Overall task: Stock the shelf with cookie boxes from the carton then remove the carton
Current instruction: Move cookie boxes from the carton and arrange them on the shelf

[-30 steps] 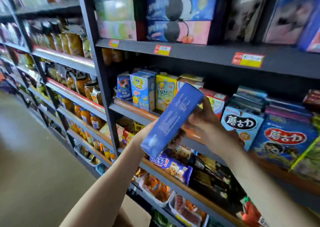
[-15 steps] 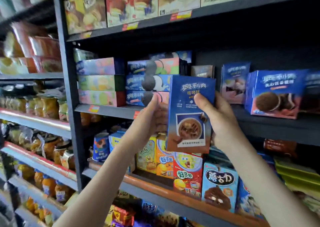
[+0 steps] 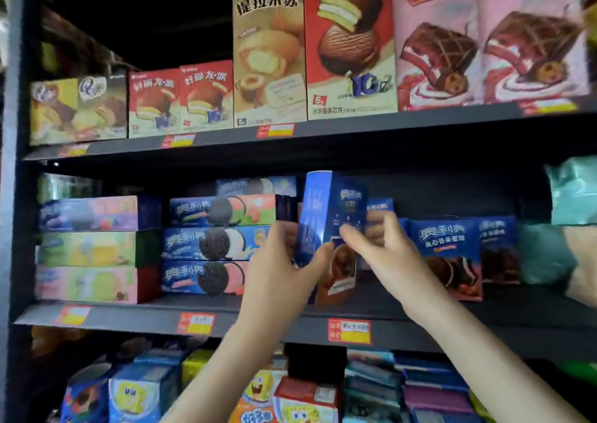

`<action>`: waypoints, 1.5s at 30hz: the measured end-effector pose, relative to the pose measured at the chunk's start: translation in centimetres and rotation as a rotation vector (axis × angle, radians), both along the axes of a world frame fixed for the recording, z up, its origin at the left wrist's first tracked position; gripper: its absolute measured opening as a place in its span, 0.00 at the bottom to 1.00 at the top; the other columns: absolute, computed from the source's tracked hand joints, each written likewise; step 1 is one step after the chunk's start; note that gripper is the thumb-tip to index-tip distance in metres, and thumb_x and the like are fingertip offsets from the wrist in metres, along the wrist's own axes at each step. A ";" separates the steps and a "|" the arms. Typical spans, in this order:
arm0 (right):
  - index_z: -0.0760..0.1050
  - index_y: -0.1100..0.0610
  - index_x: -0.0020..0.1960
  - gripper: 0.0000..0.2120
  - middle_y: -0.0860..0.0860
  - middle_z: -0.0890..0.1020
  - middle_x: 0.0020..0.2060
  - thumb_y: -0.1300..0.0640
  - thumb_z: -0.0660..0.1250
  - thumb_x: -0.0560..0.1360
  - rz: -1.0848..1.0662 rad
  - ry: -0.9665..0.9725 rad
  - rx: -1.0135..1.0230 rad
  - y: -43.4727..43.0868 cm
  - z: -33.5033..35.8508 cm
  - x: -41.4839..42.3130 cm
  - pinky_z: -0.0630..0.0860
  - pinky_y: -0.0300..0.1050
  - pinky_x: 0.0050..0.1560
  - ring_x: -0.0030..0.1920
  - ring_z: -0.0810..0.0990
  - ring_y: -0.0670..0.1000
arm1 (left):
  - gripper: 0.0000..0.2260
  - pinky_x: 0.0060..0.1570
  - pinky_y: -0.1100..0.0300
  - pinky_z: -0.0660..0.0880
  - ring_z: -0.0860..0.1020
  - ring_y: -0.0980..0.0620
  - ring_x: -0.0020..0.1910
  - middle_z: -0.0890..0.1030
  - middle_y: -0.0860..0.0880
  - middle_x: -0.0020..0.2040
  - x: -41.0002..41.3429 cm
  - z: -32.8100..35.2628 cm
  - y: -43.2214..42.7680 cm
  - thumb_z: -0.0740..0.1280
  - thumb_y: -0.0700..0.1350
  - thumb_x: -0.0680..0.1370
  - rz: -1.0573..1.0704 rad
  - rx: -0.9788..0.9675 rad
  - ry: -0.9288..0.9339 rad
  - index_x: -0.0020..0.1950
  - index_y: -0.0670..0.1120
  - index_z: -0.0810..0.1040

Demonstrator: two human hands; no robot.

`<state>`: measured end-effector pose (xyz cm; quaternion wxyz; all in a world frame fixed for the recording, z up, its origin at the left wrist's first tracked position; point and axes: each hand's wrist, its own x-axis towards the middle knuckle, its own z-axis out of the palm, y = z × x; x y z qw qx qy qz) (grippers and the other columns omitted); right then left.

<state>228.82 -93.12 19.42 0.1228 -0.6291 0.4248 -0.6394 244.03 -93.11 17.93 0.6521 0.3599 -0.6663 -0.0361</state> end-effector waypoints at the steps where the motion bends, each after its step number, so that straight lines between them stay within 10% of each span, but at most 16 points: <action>1: 0.71 0.46 0.57 0.19 0.42 0.80 0.46 0.40 0.69 0.70 0.067 -0.021 0.060 -0.1 -0.1 -0.1 0.74 0.40 0.51 0.49 0.78 0.41 | 0.15 0.38 0.68 0.70 0.77 0.63 0.42 0.78 0.58 0.43 -0.7 -0.1 -0.2 0.71 0.55 0.70 0.038 -0.036 -0.060 0.51 0.51 0.73; 5: 0.76 0.48 0.56 0.23 0.47 0.85 0.48 0.42 0.72 0.63 0.455 -0.282 0.253 -0.5 -0.7 -0.3 0.74 0.52 0.58 0.52 0.82 0.50 | 0.17 0.46 0.61 0.71 0.76 0.53 0.52 0.76 0.55 0.55 -3.4 -1.2 -1.2 0.66 0.55 0.76 0.086 -0.110 -0.347 0.63 0.53 0.73; 10: 0.78 0.57 0.54 0.09 0.54 0.85 0.43 0.58 0.67 0.75 0.457 -0.563 0.176 -1.6 -0.5 -2.3 0.80 0.48 0.43 0.41 0.84 0.51 | 0.15 0.63 0.70 0.65 0.72 0.58 0.63 0.73 0.58 0.63 -3.5 -1.6 -3.2 0.63 0.44 0.79 -0.146 -0.141 -0.365 0.65 0.49 0.76; 17: 0.77 0.56 0.58 0.12 0.53 0.84 0.51 0.58 0.65 0.76 0.464 -0.394 0.163 -2.4 -0.7 -3.1 0.76 0.45 0.48 0.47 0.83 0.49 | 0.22 0.61 0.57 0.73 0.76 0.56 0.58 0.76 0.55 0.57 -2.3 -0.8 -6.3 0.68 0.44 0.76 -0.316 0.255 0.035 0.68 0.50 0.65; 25: 0.71 0.47 0.68 0.19 0.43 0.80 0.60 0.50 0.62 0.78 0.256 -0.182 0.248 -3.2 -0.5 -4.0 0.65 0.47 0.69 0.63 0.75 0.46 | 0.20 0.51 0.57 0.79 0.79 0.53 0.53 0.80 0.51 0.58 -1.3 -0.5 -7.9 0.69 0.48 0.75 -0.333 0.364 -0.089 0.66 0.49 0.72; 45: 0.75 0.49 0.63 0.14 0.42 0.81 0.57 0.59 0.62 0.80 0.011 0.193 0.273 -1.8 -1.8 -4.6 0.72 0.44 0.63 0.59 0.78 0.43 | 0.18 0.49 0.59 0.79 0.82 0.52 0.50 0.82 0.50 0.55 -1.5 -0.2 -7.5 0.67 0.45 0.77 -0.391 0.421 -0.057 0.67 0.46 0.73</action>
